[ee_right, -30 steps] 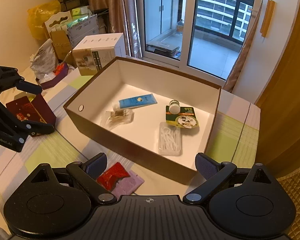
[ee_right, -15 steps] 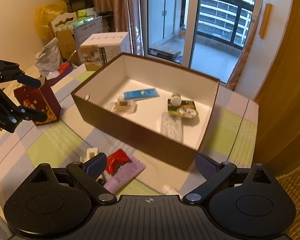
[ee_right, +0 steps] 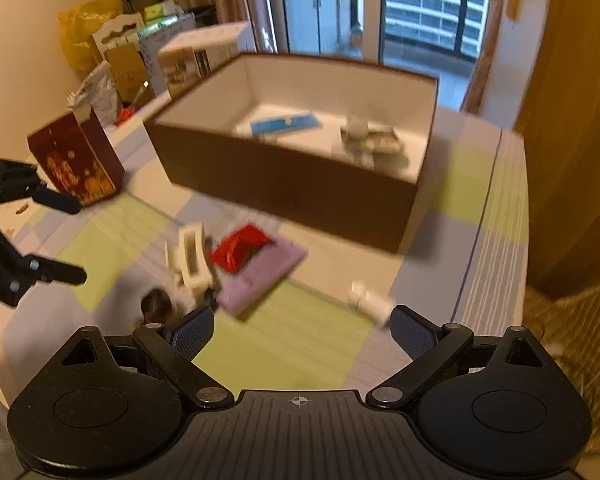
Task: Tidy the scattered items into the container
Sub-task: 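Grasp the brown scrunchie with the left tool while the right tool grasps the white pill bottle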
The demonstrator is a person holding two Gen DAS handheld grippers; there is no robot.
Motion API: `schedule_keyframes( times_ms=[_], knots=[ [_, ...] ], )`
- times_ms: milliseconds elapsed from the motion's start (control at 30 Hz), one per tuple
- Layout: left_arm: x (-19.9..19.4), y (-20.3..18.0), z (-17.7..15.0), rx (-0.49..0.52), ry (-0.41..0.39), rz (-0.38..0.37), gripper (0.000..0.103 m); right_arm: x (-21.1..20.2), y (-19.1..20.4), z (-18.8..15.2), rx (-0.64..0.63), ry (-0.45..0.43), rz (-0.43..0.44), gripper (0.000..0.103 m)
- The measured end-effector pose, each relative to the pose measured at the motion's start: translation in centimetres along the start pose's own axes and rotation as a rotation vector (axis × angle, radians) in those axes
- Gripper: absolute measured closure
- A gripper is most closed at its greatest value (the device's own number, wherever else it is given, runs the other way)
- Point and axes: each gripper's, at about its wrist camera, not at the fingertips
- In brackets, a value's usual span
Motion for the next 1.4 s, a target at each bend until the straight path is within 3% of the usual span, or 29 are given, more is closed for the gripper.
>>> schedule_keyframes(
  times_ms=[333, 700, 1133, 1233, 1300, 1400],
  knots=[
    [2.6, -2.5, -4.2, 0.029, 0.028, -0.058, 0.022, 2.0, -1.4, -4.6, 0.107, 0.058, -0.021, 0.003],
    [5.4, -2.4, -4.0, -0.016, 0.024, -0.101, 0.023, 2.7, -3.1, -7.6, 0.212, 0.089, -0.065, 0.003],
    [10.0, -1.5, -2.6, -0.01, 0.041, -0.198, 0.019, 3.8, -4.0, -7.3, 0.206, 0.107, -0.059, 0.003],
    [10.7, -0.9, -2.8, -0.031, 0.046, -0.222, 0.031, 4.1, -4.2, -6.8, 0.178, 0.105, -0.056, 0.003],
    [10.9, -0.5, -3.0, -0.04, 0.047, -0.253, 0.052, 4.3, -4.2, -6.5, 0.142, 0.097, -0.048, 0.003],
    [10.9, -0.1, -3.4, -0.041, 0.044, -0.295, 0.069, 4.7, -4.0, -5.8, 0.06, 0.08, -0.044, 0.003]
  ],
)
Point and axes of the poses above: each gripper's, at about its wrist camera, not at the fingertips, and x roughly the way its jaws point, y to its left, z to its top, and after that the axes turned 1 degree about x, right-handed
